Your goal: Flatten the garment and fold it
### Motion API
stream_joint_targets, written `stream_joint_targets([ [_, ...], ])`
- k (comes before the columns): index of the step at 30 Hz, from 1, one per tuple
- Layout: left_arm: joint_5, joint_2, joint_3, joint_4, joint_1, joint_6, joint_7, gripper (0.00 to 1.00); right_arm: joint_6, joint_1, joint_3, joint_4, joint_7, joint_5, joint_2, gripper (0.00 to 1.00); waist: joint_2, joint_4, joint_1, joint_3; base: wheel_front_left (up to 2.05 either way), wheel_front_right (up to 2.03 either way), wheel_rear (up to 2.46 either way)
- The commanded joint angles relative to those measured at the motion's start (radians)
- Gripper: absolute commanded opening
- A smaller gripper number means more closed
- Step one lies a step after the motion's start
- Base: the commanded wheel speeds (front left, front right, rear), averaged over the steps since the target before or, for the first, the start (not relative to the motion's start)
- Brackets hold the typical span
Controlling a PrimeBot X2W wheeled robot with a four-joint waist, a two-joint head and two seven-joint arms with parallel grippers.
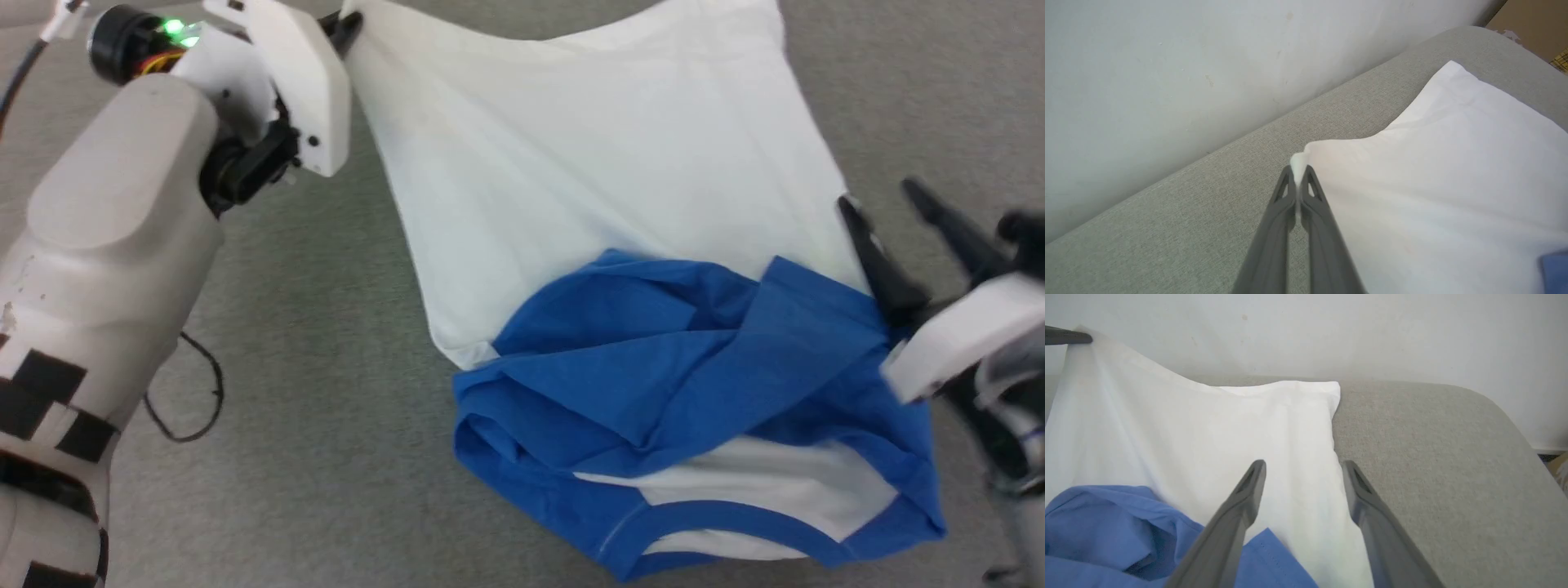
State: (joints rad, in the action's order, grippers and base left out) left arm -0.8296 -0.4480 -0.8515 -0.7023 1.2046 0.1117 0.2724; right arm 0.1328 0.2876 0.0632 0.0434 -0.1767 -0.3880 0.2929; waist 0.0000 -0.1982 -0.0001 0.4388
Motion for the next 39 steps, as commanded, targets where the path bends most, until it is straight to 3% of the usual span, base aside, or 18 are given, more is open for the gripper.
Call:
stream_joint_targets([
  [1,0.016,-0.002,-0.002,0.029,-0.017,-0.011,-0.023,0.00,-0.002,0.055,-0.002,0.011,-0.074,-0.033,0.044,1.00,0.0000,0.083,0.0001,-0.027,0.00,0.00,0.00],
  [9,0.053,0.017,-0.026,0.258,-0.051,-0.056,-0.073,0.00,-0.002,0.357,0.051,-0.082,-0.502,-0.182,0.304,1.00,0.0000,0.222,0.0001,0.075,0.00,0.00,0.00],
  [14,0.070,0.058,-0.053,0.366,-0.075,-0.077,-0.093,0.00,-0.002,0.557,0.102,-0.225,-0.634,-0.188,0.371,1.00,0.0000,0.301,0.0001,0.141,0.00,0.00,0.00],
  [20,0.093,0.115,-0.086,0.439,-0.086,-0.095,-0.115,0.00,-0.002,0.716,0.135,-0.410,-0.690,-0.145,0.400,1.00,0.0000,0.382,0.0001,0.196,0.00,0.00,0.00],
  [26,0.112,0.132,-0.108,0.509,-0.088,-0.112,-0.113,0.00,-0.002,0.784,0.137,-0.550,-0.674,-0.122,0.416,1.00,0.0000,0.433,0.0001,0.225,0.00,0.00,0.00],
  [32,0.116,0.134,-0.117,0.563,-0.093,-0.126,-0.105,0.00,-0.002,0.800,0.160,-0.615,-0.650,-0.112,0.430,1.00,0.0000,0.452,0.0001,0.242,0.00,0.00,0.00],
  [38,0.120,0.128,-0.122,0.582,-0.099,-0.138,-0.102,0.00,-0.002,0.772,0.247,-0.634,-0.662,-0.149,0.449,1.00,0.0000,0.451,0.0001,0.242,0.00,0.00,0.00],
  [39,0.120,0.127,-0.123,0.581,-0.100,-0.139,-0.102,0.00,-0.002,0.764,0.267,-0.632,-0.670,-0.158,0.456,0.90,0.0000,0.449,0.0001,0.240,0.00,0.00,0.00],
])
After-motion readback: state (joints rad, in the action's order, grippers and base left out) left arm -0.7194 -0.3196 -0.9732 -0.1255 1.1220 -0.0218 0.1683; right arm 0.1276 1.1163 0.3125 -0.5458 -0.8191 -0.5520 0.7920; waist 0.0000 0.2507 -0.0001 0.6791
